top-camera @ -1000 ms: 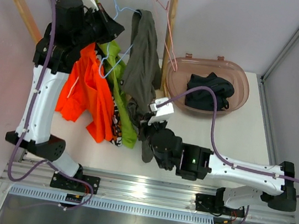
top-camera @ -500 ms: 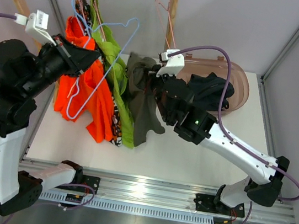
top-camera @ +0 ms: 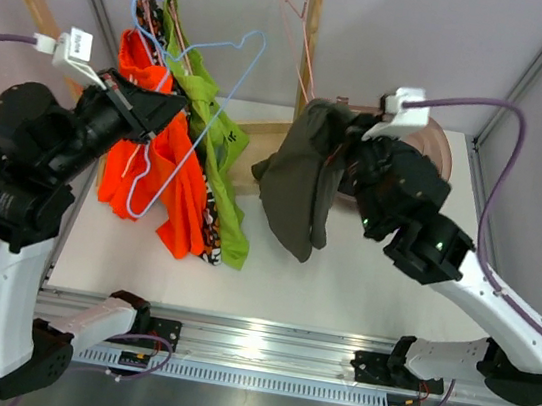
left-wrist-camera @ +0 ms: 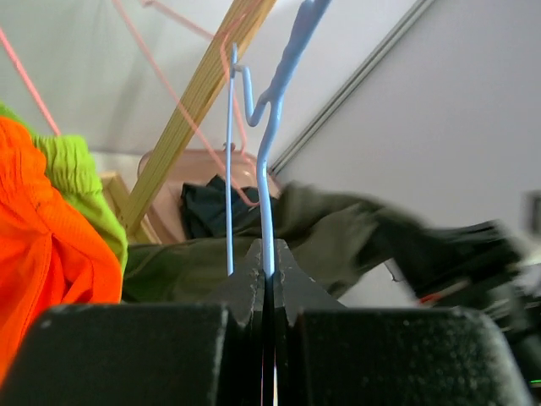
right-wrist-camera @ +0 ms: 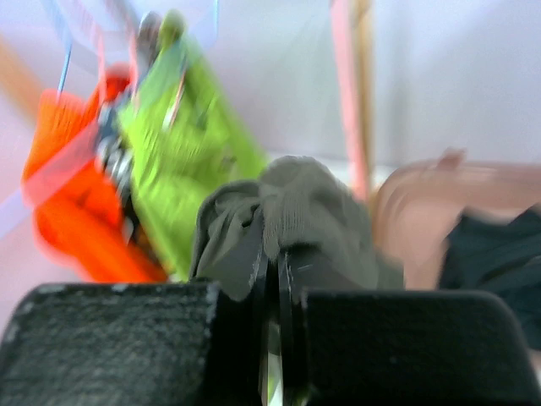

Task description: Remove the shorts from the hanger

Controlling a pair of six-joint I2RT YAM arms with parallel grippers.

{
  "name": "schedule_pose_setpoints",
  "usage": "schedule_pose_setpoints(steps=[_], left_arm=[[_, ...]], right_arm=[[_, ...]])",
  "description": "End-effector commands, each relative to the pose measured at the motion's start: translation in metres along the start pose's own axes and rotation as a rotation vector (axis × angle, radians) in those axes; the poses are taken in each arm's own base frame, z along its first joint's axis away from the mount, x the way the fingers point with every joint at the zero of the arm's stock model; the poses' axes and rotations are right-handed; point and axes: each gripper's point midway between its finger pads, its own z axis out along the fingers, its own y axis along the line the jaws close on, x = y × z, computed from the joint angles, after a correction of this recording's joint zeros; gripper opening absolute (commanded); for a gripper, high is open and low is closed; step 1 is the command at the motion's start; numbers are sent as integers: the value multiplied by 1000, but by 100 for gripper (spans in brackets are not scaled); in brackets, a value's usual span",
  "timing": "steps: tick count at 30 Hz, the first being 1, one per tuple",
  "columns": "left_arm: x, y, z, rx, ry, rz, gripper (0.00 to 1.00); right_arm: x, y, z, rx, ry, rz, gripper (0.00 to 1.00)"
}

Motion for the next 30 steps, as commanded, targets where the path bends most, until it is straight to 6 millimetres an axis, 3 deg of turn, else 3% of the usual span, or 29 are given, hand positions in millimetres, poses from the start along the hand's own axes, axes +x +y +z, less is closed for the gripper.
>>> schedule_pose_setpoints(steps=[1,2,5,6,8,9,11,12,15,16,21,25,26,27,28,29,30], left_arm=[[-2,12,20,-13,-47,-10,0],[-1,18,24,-31,-45,-9,0],[3,27,29,-59,-39,14,0],[2,30,30,-71,-43,22,0],[2,33,32,-83,-47,36,0],[3,37,32,-94,-45,41,0],[4,39,34,-97,-46,52,0],[5,41,35,-102,-46,56,0],[10,48,40,-117,-33,73,0],[11,49,41,-118,-27,83,0],[17,59,52,-135,-12,100,0],[24,67,66,-142,5,92,0],[21,66,69,-137,-4,91,0],[23,68,72,-137,-1,85,0],[21,67,76,-132,-3,84,0],[21,68,83,-128,-1,82,0],[21,70,87,-132,0,82,0]], right_arm=[[-88,-24,5,37,-202,12,0],[-106,-38,16,73,-225,-7,0],[-128,-45,33,75,-259,-45,0],[-153,-59,33,106,-311,-46,0],[-156,-63,54,112,-326,-71,0],[-164,-79,61,154,-351,-79,0],[-178,-88,77,169,-406,-79,0],[-183,-106,84,207,-427,-78,0],[-189,-126,106,229,-452,-76,0],[-191,-141,115,246,-460,-71,0],[-191,-183,129,297,-479,-50,0],[-149,-209,143,329,-405,-18,0],[-102,-224,155,355,-312,-22,0],[-103,-226,146,359,-341,-8,0],[-83,-234,146,381,-310,1,0],[-26,-252,151,420,-208,20,0],[-10,-258,144,438,-179,40,0]])
